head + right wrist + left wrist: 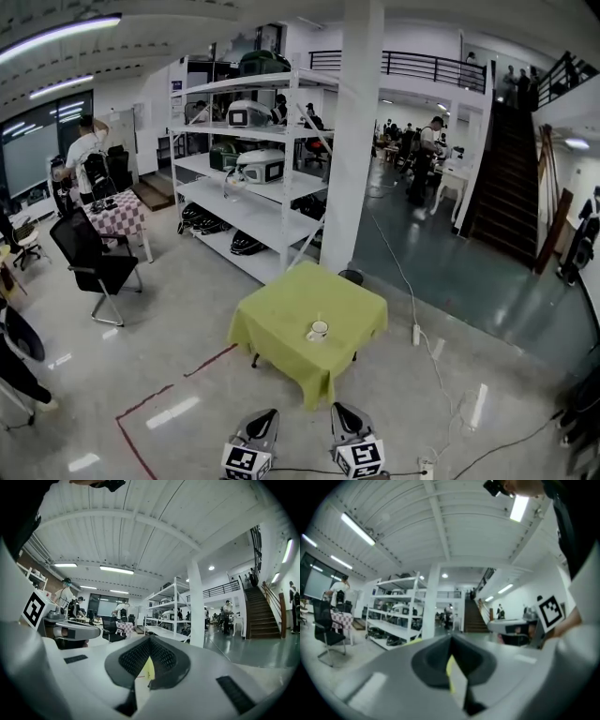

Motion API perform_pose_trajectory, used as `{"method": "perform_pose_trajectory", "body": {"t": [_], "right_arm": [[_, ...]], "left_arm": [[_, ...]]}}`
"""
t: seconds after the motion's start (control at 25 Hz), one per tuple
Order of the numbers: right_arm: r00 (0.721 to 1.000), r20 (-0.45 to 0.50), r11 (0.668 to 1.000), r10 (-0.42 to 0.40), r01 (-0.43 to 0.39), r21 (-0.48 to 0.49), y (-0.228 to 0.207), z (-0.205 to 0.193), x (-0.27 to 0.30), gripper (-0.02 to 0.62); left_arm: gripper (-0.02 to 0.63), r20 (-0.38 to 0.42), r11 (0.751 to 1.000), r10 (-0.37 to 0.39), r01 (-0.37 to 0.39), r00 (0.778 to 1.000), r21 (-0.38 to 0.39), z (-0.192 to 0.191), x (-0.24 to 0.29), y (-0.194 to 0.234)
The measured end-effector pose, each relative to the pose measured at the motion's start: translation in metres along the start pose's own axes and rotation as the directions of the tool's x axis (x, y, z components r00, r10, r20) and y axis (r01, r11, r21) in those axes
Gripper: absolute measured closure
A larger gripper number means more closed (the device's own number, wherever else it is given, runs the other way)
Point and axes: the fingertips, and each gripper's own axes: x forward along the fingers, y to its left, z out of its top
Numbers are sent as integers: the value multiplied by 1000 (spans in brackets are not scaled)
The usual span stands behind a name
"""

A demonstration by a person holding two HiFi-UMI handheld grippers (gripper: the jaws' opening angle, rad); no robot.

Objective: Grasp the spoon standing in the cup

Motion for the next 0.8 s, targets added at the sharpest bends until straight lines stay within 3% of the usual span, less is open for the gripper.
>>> {"method": "perform_pose_trajectory", "body": {"t": [0.32,0.8], "right_arm": [[999,-5,999,-35,35,42,21,-1,11,595],[997,45,995,-60,56,88,-22,2,50,595]], "left_arm": [[600,-4,999,-43,43,999,6,-4,-8,25],[600,-11,1000,-21,21,1000,-1,-6,34,49]]}}
